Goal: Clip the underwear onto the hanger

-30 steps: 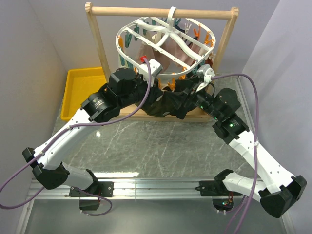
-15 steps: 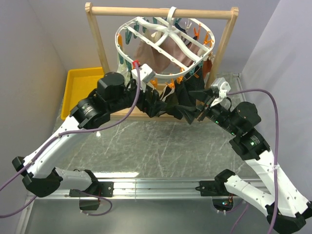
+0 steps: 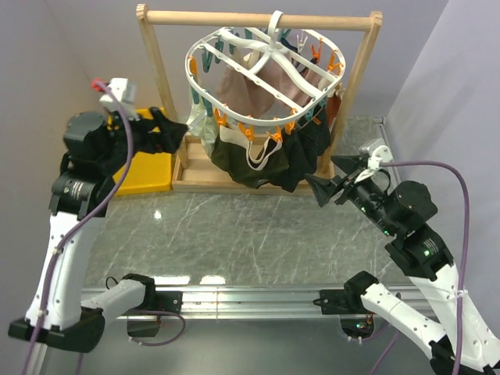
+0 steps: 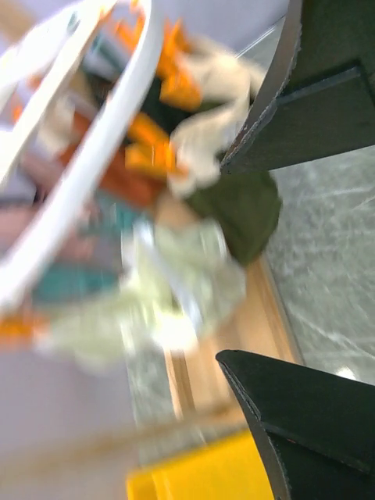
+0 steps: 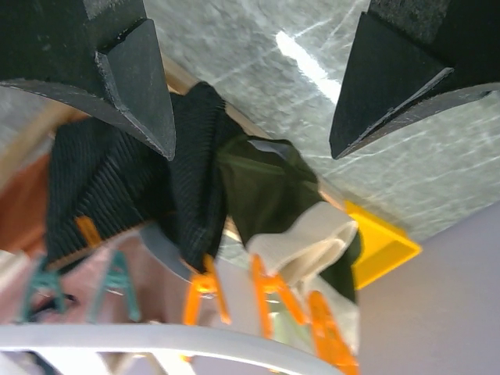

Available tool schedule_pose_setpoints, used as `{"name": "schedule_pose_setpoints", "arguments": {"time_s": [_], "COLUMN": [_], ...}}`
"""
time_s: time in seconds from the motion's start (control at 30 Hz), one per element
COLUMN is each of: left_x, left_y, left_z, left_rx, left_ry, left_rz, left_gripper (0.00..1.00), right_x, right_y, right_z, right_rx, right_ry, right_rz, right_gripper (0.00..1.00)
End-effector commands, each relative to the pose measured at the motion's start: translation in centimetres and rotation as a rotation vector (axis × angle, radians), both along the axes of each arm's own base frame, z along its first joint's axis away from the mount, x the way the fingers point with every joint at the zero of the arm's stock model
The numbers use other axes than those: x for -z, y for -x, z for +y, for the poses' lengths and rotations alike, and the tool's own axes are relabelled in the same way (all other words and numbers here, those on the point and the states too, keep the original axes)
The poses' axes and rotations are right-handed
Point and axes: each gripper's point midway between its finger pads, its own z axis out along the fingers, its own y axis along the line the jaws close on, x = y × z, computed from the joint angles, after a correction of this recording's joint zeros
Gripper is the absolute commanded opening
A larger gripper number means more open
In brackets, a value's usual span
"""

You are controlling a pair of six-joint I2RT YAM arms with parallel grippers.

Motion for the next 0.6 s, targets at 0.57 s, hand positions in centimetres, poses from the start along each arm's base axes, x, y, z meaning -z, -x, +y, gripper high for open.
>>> {"name": "schedule_pose_setpoints", "arguments": {"time_s": [0.57], "left_x": [17.8], "left_y": [3.7], "left_z": [10.4], "left_rx": [-0.317], "left_ry": [-0.311], "left_rz": [0.322], "left_gripper": [0.99], "right_x": [10.9], "right_y": [0.2], "right_z": [-8.2], "right_rx": [0.347], "right_ry": [-0.020], "right_rz": [0.204], "right_gripper": [0.92]}}
